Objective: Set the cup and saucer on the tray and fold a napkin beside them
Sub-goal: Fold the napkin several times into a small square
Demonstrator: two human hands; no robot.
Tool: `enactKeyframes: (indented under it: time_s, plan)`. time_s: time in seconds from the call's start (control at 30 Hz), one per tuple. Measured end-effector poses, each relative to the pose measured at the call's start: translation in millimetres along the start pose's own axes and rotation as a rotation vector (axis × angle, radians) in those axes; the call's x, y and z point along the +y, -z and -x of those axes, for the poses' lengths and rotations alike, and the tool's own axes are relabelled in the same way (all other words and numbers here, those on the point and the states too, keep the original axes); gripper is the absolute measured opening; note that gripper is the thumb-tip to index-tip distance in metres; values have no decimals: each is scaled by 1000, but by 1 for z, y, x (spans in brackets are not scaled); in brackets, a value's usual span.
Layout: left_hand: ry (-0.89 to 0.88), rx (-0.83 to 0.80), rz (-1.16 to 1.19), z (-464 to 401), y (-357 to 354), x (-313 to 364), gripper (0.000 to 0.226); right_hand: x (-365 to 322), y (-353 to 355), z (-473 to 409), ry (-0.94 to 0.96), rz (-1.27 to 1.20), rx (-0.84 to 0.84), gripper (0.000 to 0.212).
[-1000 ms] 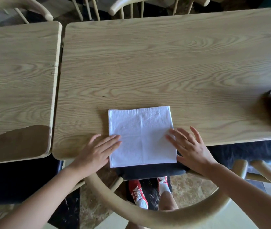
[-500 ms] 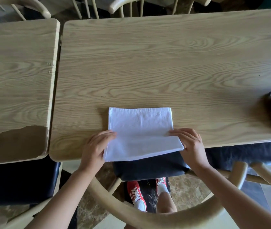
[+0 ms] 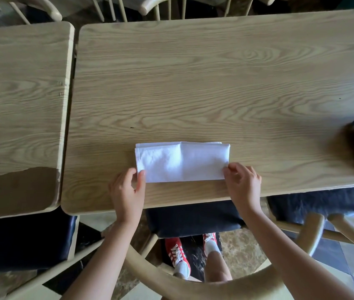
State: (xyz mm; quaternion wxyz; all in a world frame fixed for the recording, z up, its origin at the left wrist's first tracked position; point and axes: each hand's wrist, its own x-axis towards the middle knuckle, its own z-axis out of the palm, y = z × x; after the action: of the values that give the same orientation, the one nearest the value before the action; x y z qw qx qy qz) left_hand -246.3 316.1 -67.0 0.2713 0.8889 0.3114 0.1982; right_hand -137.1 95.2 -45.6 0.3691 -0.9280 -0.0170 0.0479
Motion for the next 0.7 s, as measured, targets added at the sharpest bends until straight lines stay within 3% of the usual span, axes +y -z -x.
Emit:
enactKeyframes:
  time_s: [0.33, 0.47, 0.53, 0.6, 0.7]
  plan:
    - [84, 5, -176, -14, -7, 4, 23, -7, -9, -10, -75, 91, 28, 17]
    - [40, 48, -168, -15, -5, 5, 29, -8, -11, -8, -71, 152, 54, 15]
    - [-42, 89, -169, -14, 0, 7, 48, -10, -11, -4, 36, 257, 121, 33]
    - [-200, 45, -207, -15, 2, 20, 55, -20, -14, 0, 265, 363, 149, 49]
    - [-385, -140, -257, -21, -14, 49, 55, -38, -33, -4, 529, 467, -30, 55]
